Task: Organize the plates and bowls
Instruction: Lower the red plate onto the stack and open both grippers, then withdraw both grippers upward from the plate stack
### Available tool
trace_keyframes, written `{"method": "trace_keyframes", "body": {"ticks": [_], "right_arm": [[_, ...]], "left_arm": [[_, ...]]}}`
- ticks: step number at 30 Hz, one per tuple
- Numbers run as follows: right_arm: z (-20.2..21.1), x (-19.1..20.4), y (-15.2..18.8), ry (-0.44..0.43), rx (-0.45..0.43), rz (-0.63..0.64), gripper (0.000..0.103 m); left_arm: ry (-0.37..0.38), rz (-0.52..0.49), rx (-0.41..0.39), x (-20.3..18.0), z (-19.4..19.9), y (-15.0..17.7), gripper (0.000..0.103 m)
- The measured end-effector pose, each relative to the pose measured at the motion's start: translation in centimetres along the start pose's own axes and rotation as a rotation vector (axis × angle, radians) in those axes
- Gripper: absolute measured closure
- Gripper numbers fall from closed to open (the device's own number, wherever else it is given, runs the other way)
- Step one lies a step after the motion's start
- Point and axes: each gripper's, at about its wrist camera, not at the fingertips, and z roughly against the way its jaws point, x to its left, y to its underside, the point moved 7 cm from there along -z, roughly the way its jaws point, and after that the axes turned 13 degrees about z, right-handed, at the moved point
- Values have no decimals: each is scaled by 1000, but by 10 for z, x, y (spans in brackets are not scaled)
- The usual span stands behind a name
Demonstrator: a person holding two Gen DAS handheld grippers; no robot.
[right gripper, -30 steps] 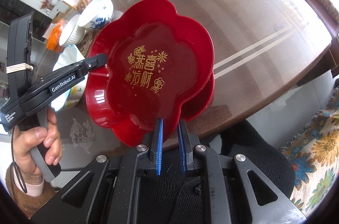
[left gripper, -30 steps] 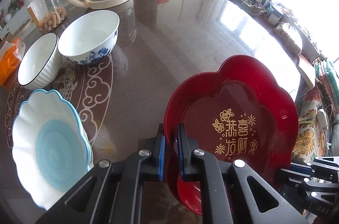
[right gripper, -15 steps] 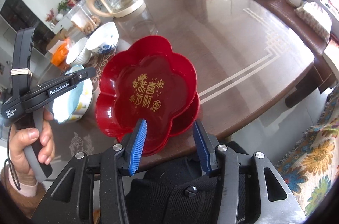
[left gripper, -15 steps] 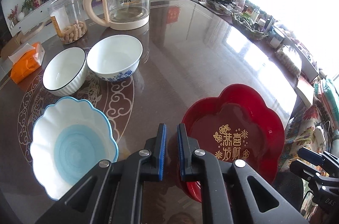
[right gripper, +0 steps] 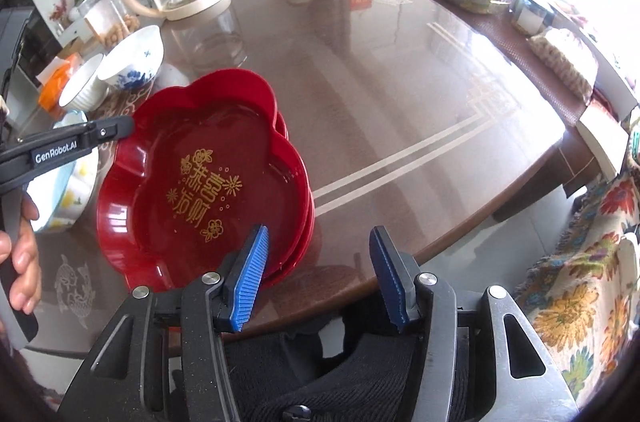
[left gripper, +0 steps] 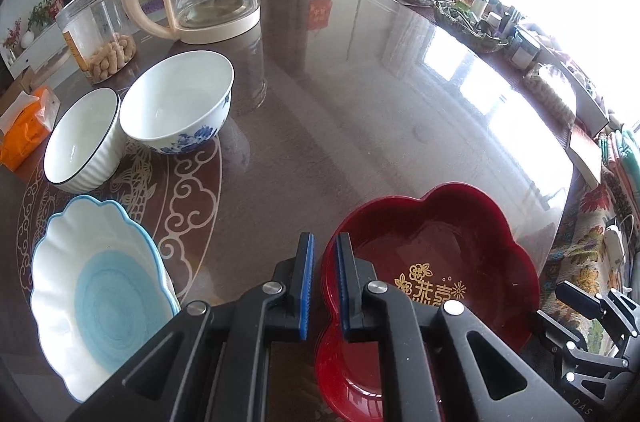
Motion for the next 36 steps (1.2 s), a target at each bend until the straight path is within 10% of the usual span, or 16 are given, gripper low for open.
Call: {"method": "trace_keyframes", "body": {"ticks": [18, 20, 22, 24, 29, 36], "right_arm": [[200, 18, 1, 190, -660, -86, 25], [209, 21, 9, 209, -697, -94, 25], [210, 25, 15, 227, -708, -92, 21], [200, 32, 20, 221, -671, -69, 21], [179, 44, 36, 156, -604, -84, 21], [211, 59, 45, 296, -776, -6, 21]], "left_arm": [[159, 40, -334, -15, 152, 72, 92], [151, 45, -320, -14, 154, 87, 85], [147, 72, -321, -11, 157, 100, 40], [134, 105, -365, -6, 164, 109, 21], [26, 25, -450, -3, 185, 122, 19], [-57, 30, -596, 18, 234, 131, 4]]}}
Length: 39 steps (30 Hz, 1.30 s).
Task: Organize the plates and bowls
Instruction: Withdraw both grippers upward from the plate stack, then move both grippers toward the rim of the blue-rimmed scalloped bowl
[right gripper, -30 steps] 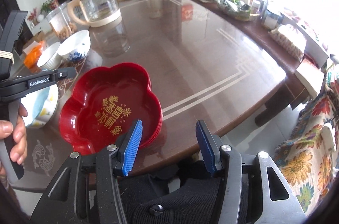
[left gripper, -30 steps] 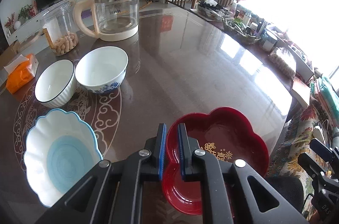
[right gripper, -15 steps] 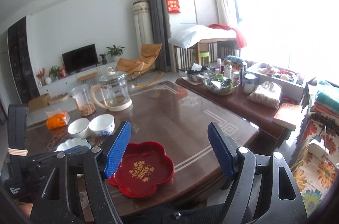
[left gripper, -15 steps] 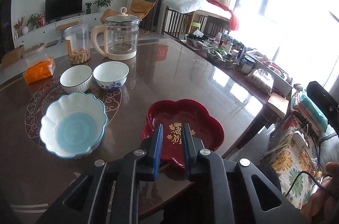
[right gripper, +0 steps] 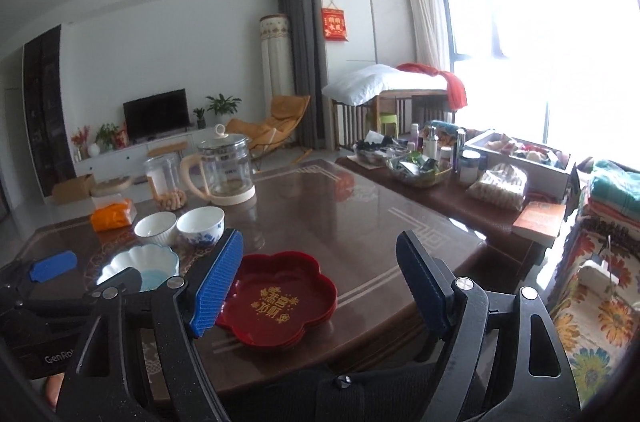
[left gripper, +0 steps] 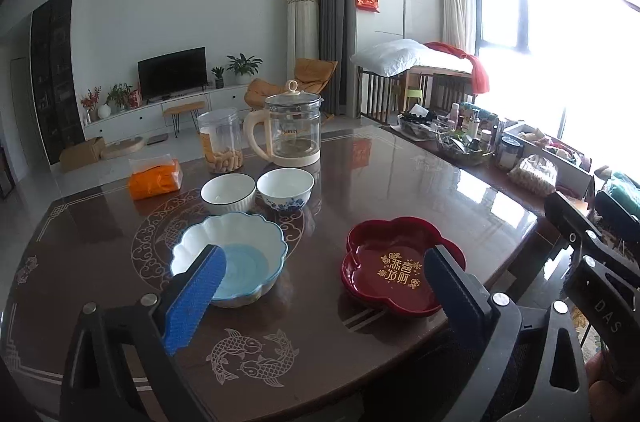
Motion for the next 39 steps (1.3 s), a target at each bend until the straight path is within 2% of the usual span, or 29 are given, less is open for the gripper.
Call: {"method": "trace_keyframes", "body": {"ticks": [2, 5, 8, 11, 15, 19, 22, 25, 31, 36, 39], "right_arm": [[-4, 7, 3, -7, 35, 32, 21], [0, 14, 9, -49, 61, -4, 21], [17, 15, 3, -34, 30, -19, 21], [29, 21, -7, -13, 7, 19, 21], [33, 32, -14, -47, 9, 36, 21], [34, 38, -15, -60, 7, 39, 21], [35, 42, -17, -64, -7, 52, 21], [31, 47, -17, -76, -5, 67, 21], [11, 63, 2, -158, 85, 58, 21], [-6, 78, 27, -219, 156, 74, 21], [-7, 87, 29, -260, 149, 70, 21]], "left_arm": [[-33, -5, -2, 8, 6, -1, 3], [-97, 3, -21, 25, 18, 3, 2], [-104, 22, -11, 41, 32, 11, 2], [-132, 47, -1, 63, 42, 20, 2], [-199, 76, 15, 95, 47, 30, 2], [-226, 114, 60, 127, 46, 40, 2], [-255, 112, 59, 143, 48, 44, 2], [-236, 156, 50, 152, 52, 43, 2], [-153, 256, 50, 158, 52, 46, 2], [-144, 227, 157, 153, 21, 57, 2], [-160, 212, 191, 152, 5, 60, 2]]}}
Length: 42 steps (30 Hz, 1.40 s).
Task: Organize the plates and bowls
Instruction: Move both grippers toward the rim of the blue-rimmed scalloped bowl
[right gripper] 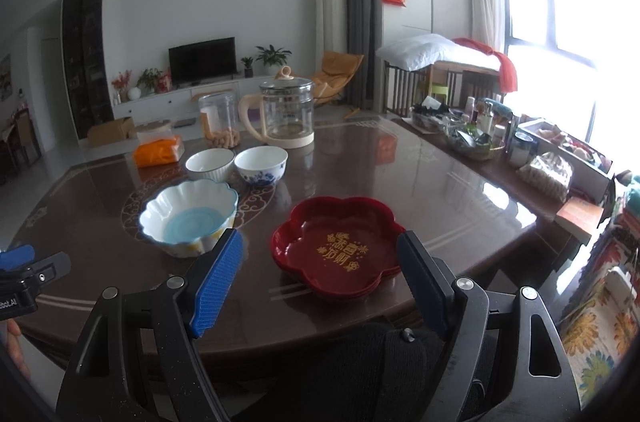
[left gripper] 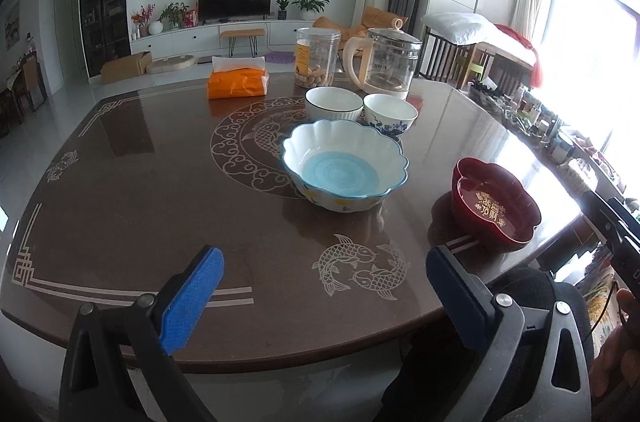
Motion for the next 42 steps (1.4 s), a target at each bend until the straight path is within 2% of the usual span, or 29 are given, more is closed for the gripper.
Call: {"method": "trace_keyframes", "body": {"ticks": [4, 8, 14, 21, 26, 42], "right_arm": [[-8, 23, -3, -82, -10, 67, 21], [-23, 45, 3, -166, 24, 106, 21], [-39, 65, 7, -228, 61, 136, 21], [-52, 71, -4, -290, 96, 118, 21], [-63, 75, -7, -348, 139, 53, 21], [-78, 82, 9, -341, 225, 49, 21]], "left_arm": [[-31, -20, 12, -1, -14, -2, 2], [-61, -41, 10, 2, -24, -6, 2], [-78, -16, 19, 10, -32, -12, 2], [-106, 1, 16, 13, -39, -23, 2], [-152, -9, 9, 16, -45, -29, 2], [-271, -57, 60, 29, -70, -18, 2]]}}
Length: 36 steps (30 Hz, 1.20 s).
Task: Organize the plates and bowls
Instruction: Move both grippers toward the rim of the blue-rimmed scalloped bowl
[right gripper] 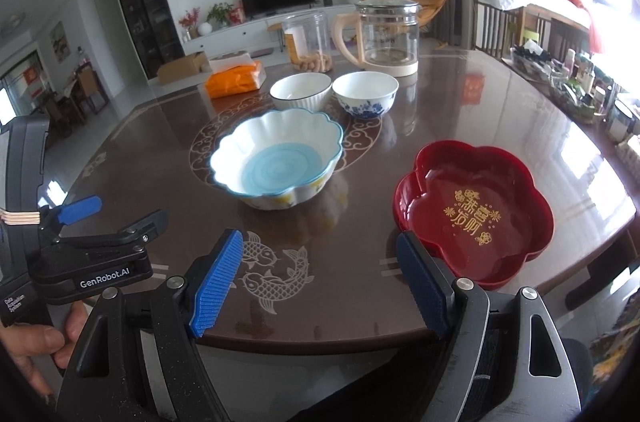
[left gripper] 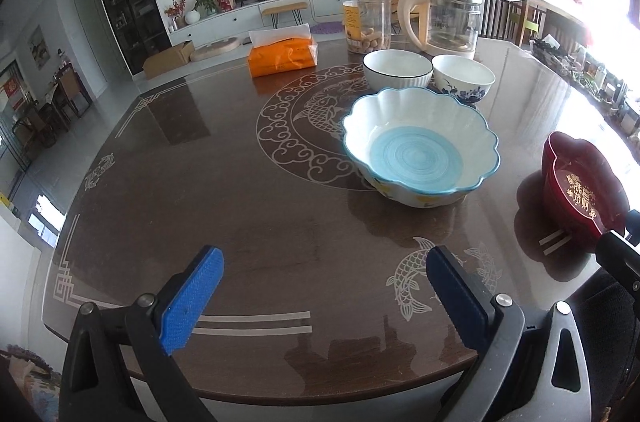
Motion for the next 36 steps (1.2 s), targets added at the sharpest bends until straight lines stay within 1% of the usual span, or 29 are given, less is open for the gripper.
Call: {"method": "trace_keyframes", "body": {"ticks": [12, 18, 22, 25, 27, 29, 31, 34, 36], "right_arm": [[-6, 3, 4, 0, 29, 13, 21], [-10, 5, 6, 8, 44, 19, 21], [-11, 2, 2, 15, 48, 19, 21], [-13, -1, -4, 14, 46, 16, 21], [-16, -3, -9, -5, 52, 3, 21], [-24, -6, -14, -50, 68, -35, 21], [-33, -12, -21, -92, 84, -89, 21], [-56, -25, -35, -138, 130, -161, 21], [-79, -35, -47, -195, 174, -226, 21]], "left_arm": [[-32, -7, 19, 6, -9, 5, 2], [-27, 0, 50, 10, -16, 8, 2], [-12, 25, 68, 19, -22, 4, 2], [13, 53, 85, 25, -28, -4, 2], [34, 68, 92, 28, -33, -12, 2], [62, 93, 100, 32, -37, -22, 2], [112, 126, 117, 33, -43, -34, 2], [196, 172, 171, 27, -62, -57, 2], [226, 188, 220, 18, -81, -71, 3]]}}
